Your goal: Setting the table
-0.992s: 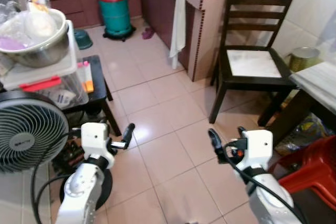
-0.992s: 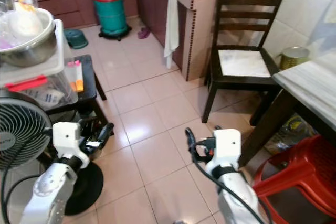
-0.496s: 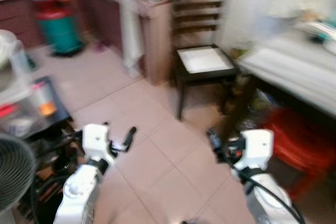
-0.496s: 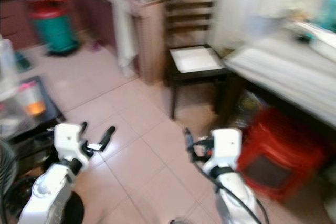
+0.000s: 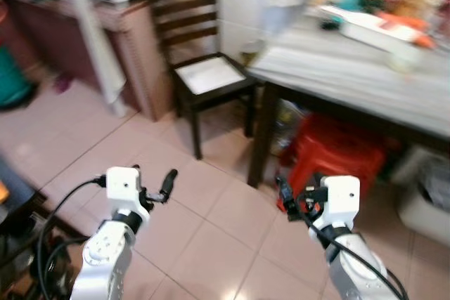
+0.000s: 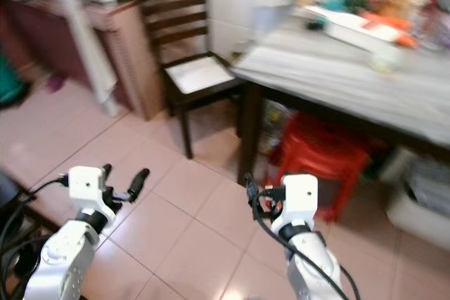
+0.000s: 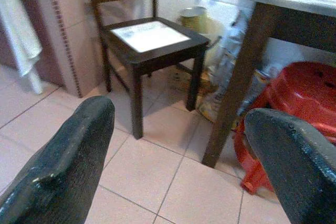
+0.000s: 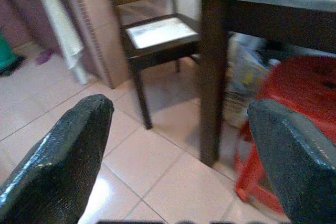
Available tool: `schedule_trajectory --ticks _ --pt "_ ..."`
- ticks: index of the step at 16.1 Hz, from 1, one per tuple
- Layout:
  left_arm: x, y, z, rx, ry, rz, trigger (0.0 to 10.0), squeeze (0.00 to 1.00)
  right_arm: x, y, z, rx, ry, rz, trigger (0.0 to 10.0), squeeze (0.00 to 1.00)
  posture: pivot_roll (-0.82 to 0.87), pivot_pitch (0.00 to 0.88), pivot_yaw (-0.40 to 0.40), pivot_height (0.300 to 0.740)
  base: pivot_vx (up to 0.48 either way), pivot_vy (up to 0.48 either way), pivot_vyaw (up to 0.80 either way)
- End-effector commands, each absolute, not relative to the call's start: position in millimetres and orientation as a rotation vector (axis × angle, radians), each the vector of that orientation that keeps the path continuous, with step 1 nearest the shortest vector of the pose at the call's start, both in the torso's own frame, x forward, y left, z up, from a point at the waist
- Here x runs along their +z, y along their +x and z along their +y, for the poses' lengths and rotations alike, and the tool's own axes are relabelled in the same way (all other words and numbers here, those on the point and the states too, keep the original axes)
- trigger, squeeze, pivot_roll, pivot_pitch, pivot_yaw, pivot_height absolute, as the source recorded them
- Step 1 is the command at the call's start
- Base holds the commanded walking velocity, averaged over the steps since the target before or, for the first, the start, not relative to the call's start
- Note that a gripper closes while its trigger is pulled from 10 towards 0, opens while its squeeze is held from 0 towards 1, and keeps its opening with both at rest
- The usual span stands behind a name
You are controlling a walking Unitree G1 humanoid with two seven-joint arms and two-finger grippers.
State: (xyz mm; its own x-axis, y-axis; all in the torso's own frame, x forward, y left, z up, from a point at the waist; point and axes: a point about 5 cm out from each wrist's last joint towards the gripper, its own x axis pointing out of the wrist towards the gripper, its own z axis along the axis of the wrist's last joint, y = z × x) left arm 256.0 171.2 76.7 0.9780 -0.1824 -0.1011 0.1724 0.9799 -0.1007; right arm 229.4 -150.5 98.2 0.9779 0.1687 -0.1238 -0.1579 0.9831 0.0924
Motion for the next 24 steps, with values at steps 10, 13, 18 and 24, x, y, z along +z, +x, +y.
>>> schedule_trajectory --ticks 10,13,18,24 --pt "91.1 262.8 161.4 -0.229 -0.151 0.058 10.0 0.0 104.5 229.4 -155.0 0.144 0.08 0.105 10.0 0.0 -0.1 0.098 0.044 0.74 0.0 0.0 -0.64" --pt "94.3 263.0 160.8 -0.267 -0.138 0.043 10.0 0.0 104.6 231.4 -157.2 0.11 0.028 0.113 10.0 0.0 -0.09 0.095 0.048 0.74 0.08 0.0 0.0" --pt "92.7 260.4 159.1 -0.288 -0.145 0.055 10.0 0.0 103.3 233.2 -151.6 0.136 0.013 0.115 10.0 0.0 -0.09 0.092 0.047 0.74 0.28 0.0 0.0" --pt "82.7 260.5 163.6 -0.201 -0.11 0.114 10.0 0.0 100.3 228.8 -146.2 0.175 0.087 0.155 10.0 0.0 -0.09 0.091 0.048 0.74 0.046 0.0 0.0"
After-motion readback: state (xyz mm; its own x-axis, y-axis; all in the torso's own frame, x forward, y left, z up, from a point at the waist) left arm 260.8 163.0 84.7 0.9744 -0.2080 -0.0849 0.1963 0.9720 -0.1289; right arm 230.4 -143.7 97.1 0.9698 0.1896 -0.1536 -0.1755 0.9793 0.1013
